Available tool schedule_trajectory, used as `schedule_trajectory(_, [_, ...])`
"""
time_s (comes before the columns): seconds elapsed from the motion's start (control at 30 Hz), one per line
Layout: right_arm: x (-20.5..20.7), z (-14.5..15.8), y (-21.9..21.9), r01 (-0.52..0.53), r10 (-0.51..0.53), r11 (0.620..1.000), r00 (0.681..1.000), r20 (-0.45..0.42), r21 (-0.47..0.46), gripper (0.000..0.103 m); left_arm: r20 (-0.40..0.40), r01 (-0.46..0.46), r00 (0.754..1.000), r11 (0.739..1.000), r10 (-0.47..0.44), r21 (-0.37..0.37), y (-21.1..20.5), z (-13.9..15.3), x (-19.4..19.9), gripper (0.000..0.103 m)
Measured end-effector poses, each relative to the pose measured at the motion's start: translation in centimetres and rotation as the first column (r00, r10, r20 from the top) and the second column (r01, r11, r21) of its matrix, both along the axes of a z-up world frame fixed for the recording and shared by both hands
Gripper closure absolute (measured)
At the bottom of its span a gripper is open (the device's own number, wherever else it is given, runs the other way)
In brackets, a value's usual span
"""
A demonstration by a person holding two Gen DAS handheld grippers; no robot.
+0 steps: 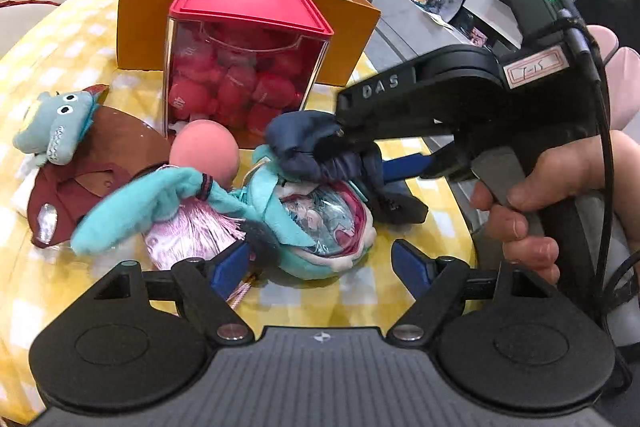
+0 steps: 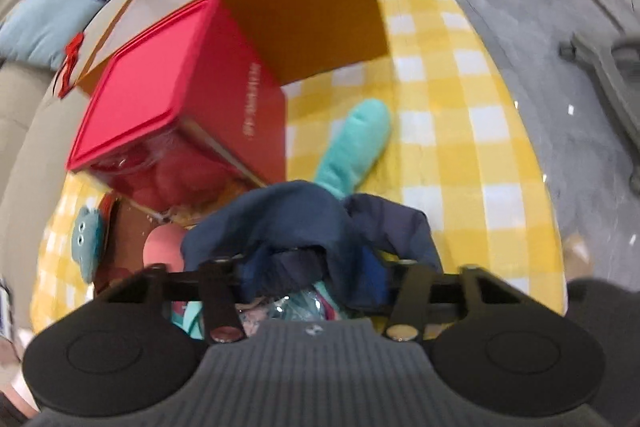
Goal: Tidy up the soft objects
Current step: 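Grasp the navy cloth with the right tool and lift it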
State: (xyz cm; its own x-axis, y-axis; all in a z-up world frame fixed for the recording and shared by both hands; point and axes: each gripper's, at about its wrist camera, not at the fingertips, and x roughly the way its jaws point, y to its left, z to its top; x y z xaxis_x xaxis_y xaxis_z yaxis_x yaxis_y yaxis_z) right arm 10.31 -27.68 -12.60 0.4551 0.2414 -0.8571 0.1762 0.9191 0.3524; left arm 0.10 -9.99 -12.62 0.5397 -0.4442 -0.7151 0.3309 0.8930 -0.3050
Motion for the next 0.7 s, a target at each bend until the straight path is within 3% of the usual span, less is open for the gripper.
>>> schedule_trajectory(0.13, [0.2,-0.2,-1.1,0.030,-0.030,0.999,1.000,0.006,0.035,0.083,0.006,-0.016,1.000,1.000,0.016,0.024,-0.8,-0.4,-0.1,0.010])
schedule_trajectory(0.2, [0.1,0.1,-1.4,0.039,-0.040,0.998,0.999,0.015,0.045,0.087,0.003,-0.020,1.000,1.000,0.020,0.019,-1.1,-0.4,-0.2,0.010])
schedule_trajectory(0.33, [-0.3,0.4,-2.0,0.057,-0.059,0.997,0.998,0.025,0.059,0.089,-0.014,-0.037,0.999,0.999,0.038,0.019,-1.5,-0.7,0.3,0.011])
schedule_trajectory(0.37, [-0.4,0.4,-2.2,0.066,-0.067,0.996,0.997,0.023,0.062,0.089,-0.026,-0.044,0.999,0.998,0.045,0.034,-1.6,-0.6,0.8,0.016])
schedule_trajectory(0.43, [-0.6,0.7,-2.7,0.087,-0.090,0.993,0.995,0.041,0.075,0.090,-0.028,-0.036,0.999,0.998,0.037,0.045,-1.5,0.5,0.8,0.018])
schedule_trajectory(0.53, [-1.7,2.3,-3.8,0.113,-0.127,0.985,0.986,0.105,0.132,0.090,0.054,0.046,0.997,0.999,-0.046,0.013,-1.0,3.5,0.8,0.013])
schedule_trajectory(0.63, [-3.3,4.4,-4.8,0.140,-0.169,0.975,0.972,0.166,0.172,0.090,0.117,0.184,0.972,0.972,-0.202,0.149,-1.7,6.0,1.2,0.007])
schedule_trajectory(0.7, [-4.0,5.7,-5.3,0.146,-0.184,0.973,0.958,0.218,0.179,0.090,0.122,0.255,0.953,0.952,-0.277,0.169,-2.0,6.4,1.6,0.006])
